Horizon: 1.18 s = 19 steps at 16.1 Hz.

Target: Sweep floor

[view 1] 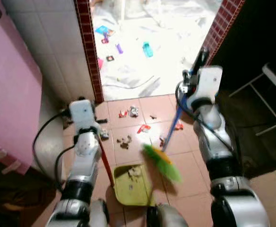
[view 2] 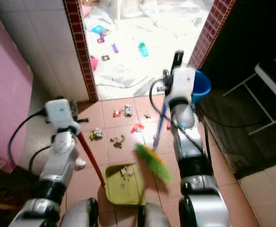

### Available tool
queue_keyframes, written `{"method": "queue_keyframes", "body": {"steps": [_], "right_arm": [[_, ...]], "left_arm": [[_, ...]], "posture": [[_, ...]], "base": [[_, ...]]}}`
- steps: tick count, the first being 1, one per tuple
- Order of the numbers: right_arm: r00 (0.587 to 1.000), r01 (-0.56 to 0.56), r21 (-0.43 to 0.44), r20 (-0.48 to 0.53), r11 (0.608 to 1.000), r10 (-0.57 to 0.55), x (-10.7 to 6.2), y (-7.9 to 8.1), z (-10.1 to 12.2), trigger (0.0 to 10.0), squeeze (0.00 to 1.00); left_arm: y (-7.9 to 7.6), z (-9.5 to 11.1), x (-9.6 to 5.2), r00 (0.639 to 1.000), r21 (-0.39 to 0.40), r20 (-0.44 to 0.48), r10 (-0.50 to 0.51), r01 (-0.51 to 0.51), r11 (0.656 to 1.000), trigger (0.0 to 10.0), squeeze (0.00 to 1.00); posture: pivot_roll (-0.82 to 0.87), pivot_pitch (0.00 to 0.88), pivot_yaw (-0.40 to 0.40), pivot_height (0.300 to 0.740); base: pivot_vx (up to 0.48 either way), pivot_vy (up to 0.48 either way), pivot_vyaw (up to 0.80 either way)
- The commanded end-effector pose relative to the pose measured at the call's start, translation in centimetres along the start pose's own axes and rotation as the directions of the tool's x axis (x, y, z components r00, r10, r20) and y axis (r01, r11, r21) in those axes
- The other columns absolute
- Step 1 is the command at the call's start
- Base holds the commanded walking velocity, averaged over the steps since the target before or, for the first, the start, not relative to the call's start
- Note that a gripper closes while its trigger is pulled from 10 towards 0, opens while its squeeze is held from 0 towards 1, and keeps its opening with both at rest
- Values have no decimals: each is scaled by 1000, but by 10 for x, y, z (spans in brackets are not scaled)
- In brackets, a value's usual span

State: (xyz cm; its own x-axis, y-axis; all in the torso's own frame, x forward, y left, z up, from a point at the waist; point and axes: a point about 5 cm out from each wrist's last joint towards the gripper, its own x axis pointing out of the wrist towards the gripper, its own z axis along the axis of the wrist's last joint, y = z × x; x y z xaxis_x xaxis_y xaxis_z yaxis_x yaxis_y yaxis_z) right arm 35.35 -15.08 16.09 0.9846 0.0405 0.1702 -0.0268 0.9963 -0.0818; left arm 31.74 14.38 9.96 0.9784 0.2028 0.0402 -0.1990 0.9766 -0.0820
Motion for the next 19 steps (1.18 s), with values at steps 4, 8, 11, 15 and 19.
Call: {"method": "queue_keyframes", "body": {"steps": [4, 8, 11, 15, 19], "right_arm": [[1000, 25, -69, 4, 997, -25, -9, -5, -4, 10000, 0], [997, 45, -46, -55, 998, -48, -19, -2, -18, 10000, 0], [994, 64, -39, -85, 997, -67, -23, 3, -24, 10000, 0], [993, 57, -30, -102, 998, -60, -26, 1, -28, 10000, 0], [992, 67, -31, -104, 997, -70, -25, 1, -27, 10000, 0]], "left_arm": [[18, 40, 0, 986, -78, 159, 50, -38, 996, 10000, 0], [19, 32, -10, 996, -202, 83, -27, 43, 978, 10000, 0], [21, 33, -14, 1000, -399, 26, -8, 18, 917, 10000, 0], [25, 52, -2, 997, -465, 75, 19, 18, 885, 10000, 0], [26, 51, 0, 1000, -445, 20, -13, 20, 895, 10000, 0]], "posture": [[-30, 96, -50, 740], [-17, 83, -48, 740], [-14, 76, -44, 740], [-19, 83, -48, 740], [-19, 86, -46, 740]], "base": [[0, 0, 0], [0, 0, 0], [0, 0, 0], [0, 0, 0], [0, 0, 0]]}}
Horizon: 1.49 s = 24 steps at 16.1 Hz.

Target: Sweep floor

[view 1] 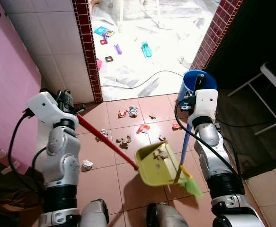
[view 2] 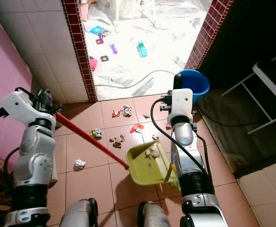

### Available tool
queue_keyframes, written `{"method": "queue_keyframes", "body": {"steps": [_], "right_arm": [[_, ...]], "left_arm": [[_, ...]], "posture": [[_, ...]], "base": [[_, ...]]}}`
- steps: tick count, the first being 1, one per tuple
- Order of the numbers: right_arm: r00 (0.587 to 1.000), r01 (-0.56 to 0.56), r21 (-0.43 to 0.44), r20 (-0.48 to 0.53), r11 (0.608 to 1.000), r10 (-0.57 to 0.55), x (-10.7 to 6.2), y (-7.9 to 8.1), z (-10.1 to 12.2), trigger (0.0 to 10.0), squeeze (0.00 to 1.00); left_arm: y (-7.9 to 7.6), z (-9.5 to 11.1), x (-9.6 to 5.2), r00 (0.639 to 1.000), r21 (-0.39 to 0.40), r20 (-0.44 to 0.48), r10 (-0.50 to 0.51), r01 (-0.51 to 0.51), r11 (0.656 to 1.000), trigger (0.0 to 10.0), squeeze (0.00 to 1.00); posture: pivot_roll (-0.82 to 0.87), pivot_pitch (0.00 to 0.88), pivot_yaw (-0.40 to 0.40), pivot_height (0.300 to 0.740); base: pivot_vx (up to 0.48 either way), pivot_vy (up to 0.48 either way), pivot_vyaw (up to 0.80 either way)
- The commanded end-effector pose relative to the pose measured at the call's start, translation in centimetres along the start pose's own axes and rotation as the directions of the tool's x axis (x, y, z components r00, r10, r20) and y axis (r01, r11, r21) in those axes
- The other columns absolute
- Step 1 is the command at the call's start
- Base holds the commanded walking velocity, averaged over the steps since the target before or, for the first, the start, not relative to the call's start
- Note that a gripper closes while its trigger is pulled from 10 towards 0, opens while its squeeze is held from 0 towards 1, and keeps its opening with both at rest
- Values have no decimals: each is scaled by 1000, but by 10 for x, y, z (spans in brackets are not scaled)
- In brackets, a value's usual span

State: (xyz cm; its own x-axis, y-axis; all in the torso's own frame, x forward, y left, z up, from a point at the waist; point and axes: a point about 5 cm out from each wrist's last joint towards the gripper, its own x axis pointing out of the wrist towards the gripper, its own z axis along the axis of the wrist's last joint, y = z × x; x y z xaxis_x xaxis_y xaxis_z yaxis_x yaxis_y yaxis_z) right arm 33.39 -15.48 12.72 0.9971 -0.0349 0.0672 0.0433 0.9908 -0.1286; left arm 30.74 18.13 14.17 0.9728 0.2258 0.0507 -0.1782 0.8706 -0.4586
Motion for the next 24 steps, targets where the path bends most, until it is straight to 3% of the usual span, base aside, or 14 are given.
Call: {"method": "queue_keyframes", "body": {"steps": [1, 3, 5, 6, 8, 10, 12, 13, 14, 18, 22, 23, 24], "right_arm": [[1000, -8, 36, 2, 999, 7, 0, 4, 3, 10000, 0], [1000, -18, 34, 1, 999, 18, 1, 5, 4, 10000, 0], [1000, -26, 34, -2, 999, 26, 1, 6, 3, 10000, 0], [1000, -29, 36, -2, 999, 29, 2, 6, 4, 10000, 0], [999, -32, 37, -3, 999, 32, 1, 6, 3, 10000, 0], [999, -33, 37, -3, 999, 33, 0, 7, 3, 10000, 0], [999, -36, 39, -4, 999, 36, 0, 8, 3, 10000, 0], [999, -38, 40, -6, 998, 38, 1, 8, 3, 10000, 0], [999, -44, 44, -7, 998, 45, 1, 10, 3, 10000, 0], [999, -38, 44, -6, 998, 39, 2, 7, 3, 10000, 0], [997, -75, 4, 17, 997, 75, 2, 15, 6, 10000, 0], [994, -106, 84, 8, 991, 105, 1, 22, 5, 10000, 0], [994, -110, 106, 3, 988, 110, 1, 23, 5, 10000, 0]], "left_arm": [[-8, -1, 1, 999, -146, -43, -23, 16, 989, 10000, 0], [-4, -1, 3, 999, -258, -54, 1, -15, 966, 10000, 0], [-4, 1, 5, 999, -256, -38, -5, -5, 967, 10000, 0], [-12, 6, 5, 999, -190, -6, -47, 45, 981, 10000, 0], [-15, 10, 6, 998, -149, 8, -59, 60, 987, 10000, 0], [-20, 17, 7, 993, 13, 59, -107, 107, 994, 10000, 0], [-29, 23, 8, 983, 29, 89, -159, 157, 987, 10000, 0], [-30, 23, 10, 987, -49, 77, -142, 146, 988, 10000, 0], [-28, 24, 13, 987, -46, 85, -137, 142, 989, 10000, 0], [-28, 32, 16, 978, 71, 133, -162, 154, 986, 10000, 0], [-22, 30, 13, 980, 126, 133, -149, 132, 983, 10000, 0], [-21, 29, 9, 979, 187, 133, -153, 126, 974, 10000, 0], [-20, 28, 8, 980, 220, 136, -144, 112, 969, 10000, 0]], "posture": [[-18, 86, -50, 740], [-20, 85, -53, 740], [-21, 85, -55, 740], [-24, 85, -56, 740], [-25, 85, -57, 740], [-25, 85, -57, 740], [-27, 85, -57, 740], [-24, 85, -61, 740], [-29, 83, -59, 740], [-29, 82, -57, 740], [-23, 78, -56, 740], [-23, 78, -56, 740], [-19, 78, -57, 740]], "base": [[0, 0, 0], [0, 0, 0], [0, 0, 0], [0, 0, 0], [0, 0, 0], [0, 0, 0], [0, 0, 0], [0, 0, 0], [0, 0, 0], [0, 0, 0], [0, 0, 0], [0, 0, 0], [0, 0, 0]]}}
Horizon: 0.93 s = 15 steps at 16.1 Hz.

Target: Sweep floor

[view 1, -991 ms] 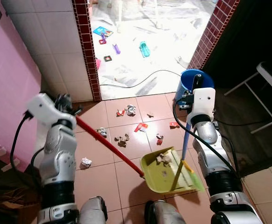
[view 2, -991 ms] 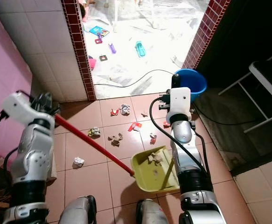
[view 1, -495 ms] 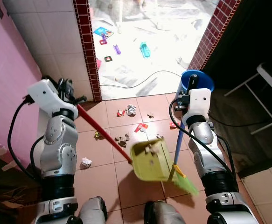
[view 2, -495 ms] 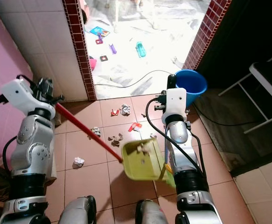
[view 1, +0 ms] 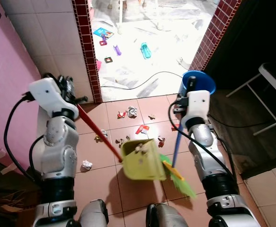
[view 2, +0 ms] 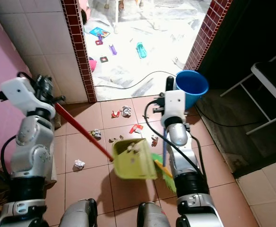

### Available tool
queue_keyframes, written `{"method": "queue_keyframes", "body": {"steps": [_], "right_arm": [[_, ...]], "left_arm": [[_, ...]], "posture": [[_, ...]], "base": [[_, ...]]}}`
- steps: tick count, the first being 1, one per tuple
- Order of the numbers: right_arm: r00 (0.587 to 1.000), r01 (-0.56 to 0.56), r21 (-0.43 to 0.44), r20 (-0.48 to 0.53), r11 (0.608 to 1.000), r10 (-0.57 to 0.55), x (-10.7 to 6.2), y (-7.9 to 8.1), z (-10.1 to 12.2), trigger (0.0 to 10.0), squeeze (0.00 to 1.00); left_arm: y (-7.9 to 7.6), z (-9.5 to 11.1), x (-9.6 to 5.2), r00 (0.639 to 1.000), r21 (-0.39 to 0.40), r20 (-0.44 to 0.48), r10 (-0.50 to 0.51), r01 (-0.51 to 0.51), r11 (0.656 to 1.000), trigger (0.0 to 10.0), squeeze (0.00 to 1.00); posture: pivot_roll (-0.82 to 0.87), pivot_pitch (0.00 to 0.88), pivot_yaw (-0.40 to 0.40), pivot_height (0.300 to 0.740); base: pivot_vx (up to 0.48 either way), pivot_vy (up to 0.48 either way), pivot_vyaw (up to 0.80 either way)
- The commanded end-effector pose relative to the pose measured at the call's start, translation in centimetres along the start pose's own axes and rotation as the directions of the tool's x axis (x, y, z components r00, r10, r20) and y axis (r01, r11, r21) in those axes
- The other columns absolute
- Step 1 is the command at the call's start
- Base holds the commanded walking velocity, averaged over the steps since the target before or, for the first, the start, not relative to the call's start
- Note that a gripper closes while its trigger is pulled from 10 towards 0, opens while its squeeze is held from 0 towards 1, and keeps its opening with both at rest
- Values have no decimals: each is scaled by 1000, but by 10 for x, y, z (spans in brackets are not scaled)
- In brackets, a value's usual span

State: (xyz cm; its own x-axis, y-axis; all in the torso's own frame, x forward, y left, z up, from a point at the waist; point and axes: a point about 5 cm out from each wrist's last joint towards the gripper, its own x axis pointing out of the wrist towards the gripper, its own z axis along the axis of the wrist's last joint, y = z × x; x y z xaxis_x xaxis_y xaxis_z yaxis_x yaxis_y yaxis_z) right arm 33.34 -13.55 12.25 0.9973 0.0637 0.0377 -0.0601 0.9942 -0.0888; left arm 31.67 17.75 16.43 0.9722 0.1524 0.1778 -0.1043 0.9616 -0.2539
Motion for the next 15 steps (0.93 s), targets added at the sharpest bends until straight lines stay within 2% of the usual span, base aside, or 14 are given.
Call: {"method": "queue_keyframes", "body": {"steps": [1, 2, 3, 4, 6, 8, 12, 15], "right_arm": [[997, -3, 0, 73, 1000, 3, 3, 4, 11, 10000, 0], [998, -33, 35, 47, 999, 31, 1, 7, 10, 10000, 0], [998, -35, 27, 53, 999, 34, 1, 6, 10, 10000, 0], [997, -38, 74, 74, 997, 32, -1, 6, 12, 10000, 0], [995, -55, 115, 84, 992, 45, -2, 7, 13, 10000, 0], [996, -65, 153, 78, 986, 53, -1, 10, 13, 10000, 0], [995, -74, 146, 83, 987, 63, -1, 9, 14, 10000, 0], [994, -77, 152, 84, 985, 65, -1, 9, 14, 10000, 0]], "left_arm": [[-1, 4, -9, 999, 63, 38, -15, 13, 998, 10000, 0], [0, -1, -16, 1000, 85, 17, -12, 11, 996, 10000, 0], [1, -2, -18, 1000, 86, 10, -12, 11, 996, 10000, 0], [1, -5, -24, 1000, 95, 1, -16, 16, 995, 10000, 0], [-2, -9, -33, 1000, 91, -16, -18, 19, 996, 10000, 0], [-6, -9, -35, 1000, 90, -16, -15, 16, 996, 10000, 0], [-12, -13, -39, 999, 109, -34, -35, 38, 993, 10000, 0], [-14, -16, -40, 998, 115, -50, -42, 47, 992, 10000, 0]], "posture": [[-16, 80, -57, 740], [-14, 81, -58, 740], [-10, 82, -60, 740], [-4, 85, -62, 740], [-1, 85, -63, 740], [2, 85, -65, 740], [2, 85, -65, 740], [2, 85, -65, 740]], "base": [[0, 0, 0], [0, 0, 0], [0, 0, 0], [0, 0, 0], [0, 0, 0], [0, 0, 0], [0, 0, -667], [0, 0, 0]]}}
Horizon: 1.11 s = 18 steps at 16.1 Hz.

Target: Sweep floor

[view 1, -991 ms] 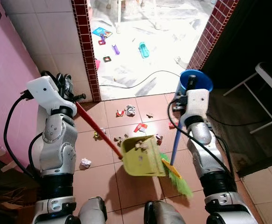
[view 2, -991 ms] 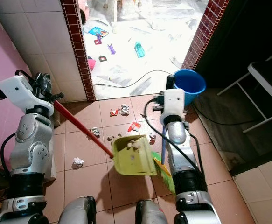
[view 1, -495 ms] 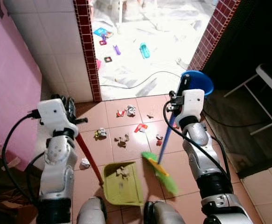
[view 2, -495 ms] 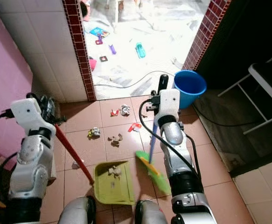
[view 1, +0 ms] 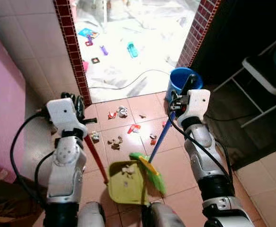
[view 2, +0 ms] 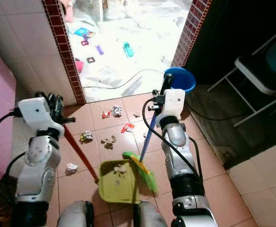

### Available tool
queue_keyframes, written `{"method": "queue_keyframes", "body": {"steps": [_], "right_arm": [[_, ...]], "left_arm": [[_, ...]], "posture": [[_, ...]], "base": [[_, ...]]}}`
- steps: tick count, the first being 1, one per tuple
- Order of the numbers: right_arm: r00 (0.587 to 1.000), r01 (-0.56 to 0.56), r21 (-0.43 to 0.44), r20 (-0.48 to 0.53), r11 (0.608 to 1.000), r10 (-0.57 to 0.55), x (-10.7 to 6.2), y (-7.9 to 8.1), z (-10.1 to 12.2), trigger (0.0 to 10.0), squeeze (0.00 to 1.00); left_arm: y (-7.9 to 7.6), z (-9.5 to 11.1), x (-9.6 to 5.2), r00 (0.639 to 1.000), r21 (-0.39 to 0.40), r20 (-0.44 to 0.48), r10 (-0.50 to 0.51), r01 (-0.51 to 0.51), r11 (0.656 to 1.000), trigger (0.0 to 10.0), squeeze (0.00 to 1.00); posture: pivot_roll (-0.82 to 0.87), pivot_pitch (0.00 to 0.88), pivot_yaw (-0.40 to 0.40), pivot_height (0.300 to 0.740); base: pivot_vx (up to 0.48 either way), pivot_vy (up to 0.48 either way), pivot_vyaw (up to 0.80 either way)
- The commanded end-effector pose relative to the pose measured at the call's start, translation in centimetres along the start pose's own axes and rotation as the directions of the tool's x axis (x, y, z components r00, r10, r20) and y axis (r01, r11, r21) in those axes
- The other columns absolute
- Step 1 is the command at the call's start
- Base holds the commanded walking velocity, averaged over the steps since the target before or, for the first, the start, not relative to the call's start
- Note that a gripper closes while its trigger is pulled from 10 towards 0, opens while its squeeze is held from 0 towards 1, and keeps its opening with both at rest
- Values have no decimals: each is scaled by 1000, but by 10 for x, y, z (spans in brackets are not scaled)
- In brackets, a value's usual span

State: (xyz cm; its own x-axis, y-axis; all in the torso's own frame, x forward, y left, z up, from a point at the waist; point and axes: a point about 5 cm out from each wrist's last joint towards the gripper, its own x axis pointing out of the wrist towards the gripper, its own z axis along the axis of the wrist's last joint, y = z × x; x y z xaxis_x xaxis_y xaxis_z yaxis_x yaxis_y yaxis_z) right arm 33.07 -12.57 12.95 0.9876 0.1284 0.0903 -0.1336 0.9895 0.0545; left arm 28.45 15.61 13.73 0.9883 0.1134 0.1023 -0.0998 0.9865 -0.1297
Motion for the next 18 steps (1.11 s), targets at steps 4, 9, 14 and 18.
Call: {"method": "queue_keyframes", "body": {"steps": [4, 9, 14, 18], "right_arm": [[1000, 3, -12, 30, 1000, -2, 1, 0, 7, 10000, 0], [999, -2, -7, 36, 1000, 2, 3, -4, 10, 10000, 0], [999, -11, 7, 39, 1000, 11, 7, -1, 11, 10000, 0], [998, -7, 3, 61, 1000, 7, 9, -3, 16, 10000, 0]], "left_arm": [[-3, 10, 0, 999, 19, 42, -12, 11, 1000, 10000, 0], [-4, 8, 1, 999, 10, 32, -16, 16, 1000, 10000, 0], [-4, 9, 5, 999, 10, 30, -11, 11, 1000, 10000, 0], [-4, 11, 9, 999, 11, 31, -14, 13, 1000, 10000, 0]], "posture": [[-2, 84, -60, 740], [-2, 78, -58, 740], [-4, 85, -58, 740], [-6, 88, -48, 740]], "base": [[0, -131, 0], [0, -277, 0], [0, -310, 0], [0, -313, 0]]}}
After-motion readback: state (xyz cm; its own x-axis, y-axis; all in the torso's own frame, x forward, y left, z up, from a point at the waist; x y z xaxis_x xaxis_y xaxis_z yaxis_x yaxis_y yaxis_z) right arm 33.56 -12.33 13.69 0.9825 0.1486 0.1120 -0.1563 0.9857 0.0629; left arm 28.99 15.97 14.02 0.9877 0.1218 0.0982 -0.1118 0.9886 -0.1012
